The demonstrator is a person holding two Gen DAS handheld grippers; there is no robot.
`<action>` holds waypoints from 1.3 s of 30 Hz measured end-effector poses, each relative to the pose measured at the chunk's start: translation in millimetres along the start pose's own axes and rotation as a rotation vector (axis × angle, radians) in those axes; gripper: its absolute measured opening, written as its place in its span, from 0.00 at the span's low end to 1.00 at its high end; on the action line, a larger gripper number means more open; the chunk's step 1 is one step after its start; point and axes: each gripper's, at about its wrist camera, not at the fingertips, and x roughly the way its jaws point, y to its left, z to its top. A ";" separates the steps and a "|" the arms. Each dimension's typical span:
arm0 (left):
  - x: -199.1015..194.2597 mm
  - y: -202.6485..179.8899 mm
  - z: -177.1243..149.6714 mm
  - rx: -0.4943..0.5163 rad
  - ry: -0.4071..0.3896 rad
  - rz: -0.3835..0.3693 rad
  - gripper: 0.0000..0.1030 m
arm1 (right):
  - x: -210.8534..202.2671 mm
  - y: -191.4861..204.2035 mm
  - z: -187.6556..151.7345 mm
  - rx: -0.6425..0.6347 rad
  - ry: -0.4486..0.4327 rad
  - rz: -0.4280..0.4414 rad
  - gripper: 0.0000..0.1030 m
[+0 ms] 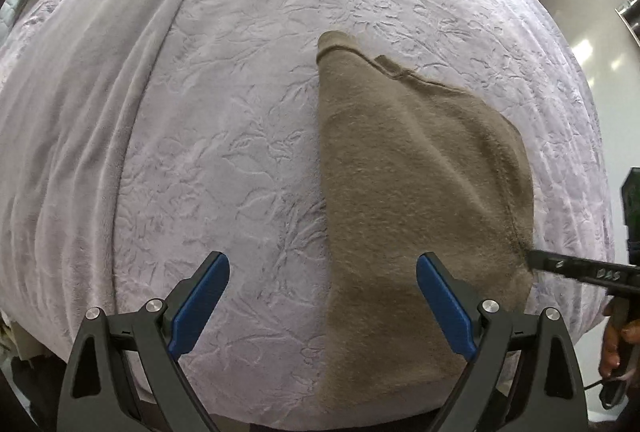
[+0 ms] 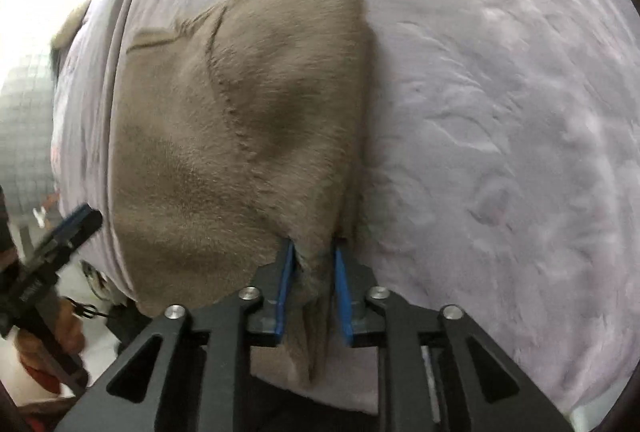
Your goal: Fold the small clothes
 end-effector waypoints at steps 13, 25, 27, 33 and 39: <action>5.3 -16.0 -2.4 0.049 0.088 0.007 0.93 | 4.6 35.6 57.6 -0.068 -0.137 -0.073 0.26; -0.4 -21.0 -2.1 0.102 0.071 0.058 1.00 | -19.9 -23.0 48.8 0.100 -0.104 -0.099 0.26; -0.2 -21.3 -1.8 0.106 0.072 0.060 1.00 | -25.7 -26.3 39.9 0.106 -0.095 -0.107 0.27; 1.2 -24.6 -0.2 0.112 0.079 0.089 1.00 | -27.4 9.5 11.0 0.060 -0.048 -0.143 0.34; 1.0 -25.8 3.9 0.094 0.087 0.091 1.00 | -37.6 59.0 -3.8 -0.052 -0.141 -0.177 0.86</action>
